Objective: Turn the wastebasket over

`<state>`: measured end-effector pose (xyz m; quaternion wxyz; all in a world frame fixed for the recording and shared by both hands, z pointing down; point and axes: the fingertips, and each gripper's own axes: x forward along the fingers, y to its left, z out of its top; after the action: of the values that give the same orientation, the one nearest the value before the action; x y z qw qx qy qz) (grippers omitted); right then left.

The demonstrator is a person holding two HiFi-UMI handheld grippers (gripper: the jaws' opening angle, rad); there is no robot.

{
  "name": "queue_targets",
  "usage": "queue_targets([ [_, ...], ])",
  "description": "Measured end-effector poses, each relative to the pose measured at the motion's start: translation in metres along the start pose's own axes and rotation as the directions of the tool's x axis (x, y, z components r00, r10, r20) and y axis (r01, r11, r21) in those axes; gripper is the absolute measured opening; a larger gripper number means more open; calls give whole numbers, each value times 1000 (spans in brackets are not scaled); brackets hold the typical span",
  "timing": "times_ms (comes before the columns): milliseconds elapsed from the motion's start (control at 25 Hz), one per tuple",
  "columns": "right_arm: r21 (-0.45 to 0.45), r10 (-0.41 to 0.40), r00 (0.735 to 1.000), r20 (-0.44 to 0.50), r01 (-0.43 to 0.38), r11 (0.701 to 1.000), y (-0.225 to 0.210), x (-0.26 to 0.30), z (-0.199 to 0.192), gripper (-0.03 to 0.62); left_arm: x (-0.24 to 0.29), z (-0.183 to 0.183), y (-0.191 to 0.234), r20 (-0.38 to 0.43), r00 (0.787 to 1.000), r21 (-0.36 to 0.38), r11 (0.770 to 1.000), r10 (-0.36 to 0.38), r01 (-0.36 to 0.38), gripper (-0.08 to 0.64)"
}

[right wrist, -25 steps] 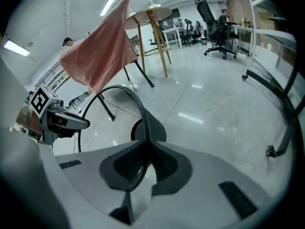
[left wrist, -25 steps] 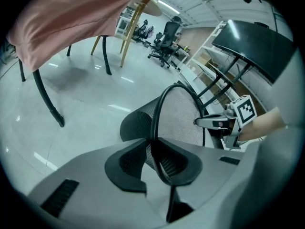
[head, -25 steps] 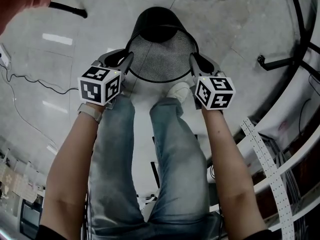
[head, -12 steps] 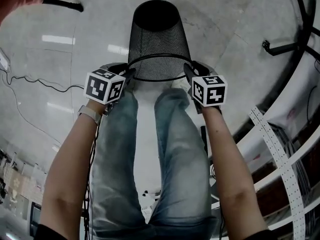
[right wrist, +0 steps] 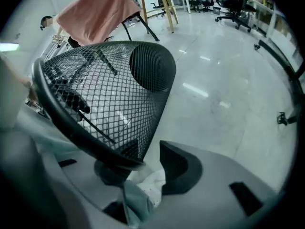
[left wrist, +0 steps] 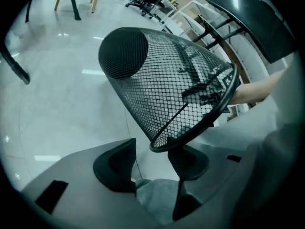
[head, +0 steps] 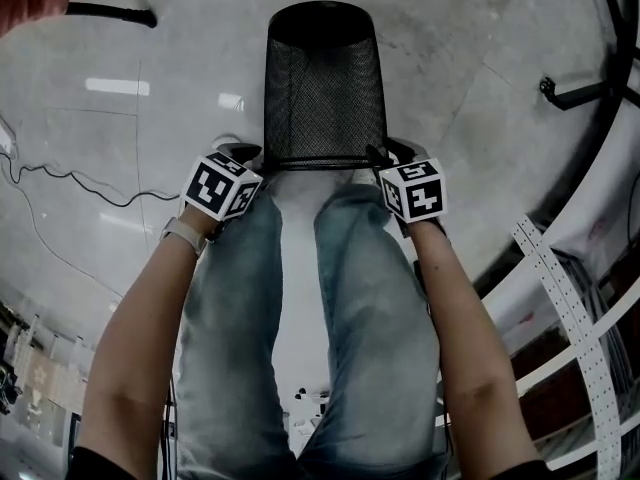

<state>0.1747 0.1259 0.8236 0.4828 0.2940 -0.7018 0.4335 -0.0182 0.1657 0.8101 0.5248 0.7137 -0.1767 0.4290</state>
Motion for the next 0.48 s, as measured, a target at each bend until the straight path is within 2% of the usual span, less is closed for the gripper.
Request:
queue_targets([
  [200, -37, 33, 997, -63, -36, 999, -2, 21, -6, 153, 12, 8, 23, 9, 1000, -55, 998, 28, -28, 213],
  [320, -67, 45, 993, -110, -53, 996, -3, 31, -6, 212, 16, 7, 34, -29, 998, -67, 997, 47, -49, 213],
  [480, -56, 54, 988, -142, -62, 997, -6, 30, -3, 272, 18, -3, 34, -95, 994, -80, 995, 47, -54, 213],
])
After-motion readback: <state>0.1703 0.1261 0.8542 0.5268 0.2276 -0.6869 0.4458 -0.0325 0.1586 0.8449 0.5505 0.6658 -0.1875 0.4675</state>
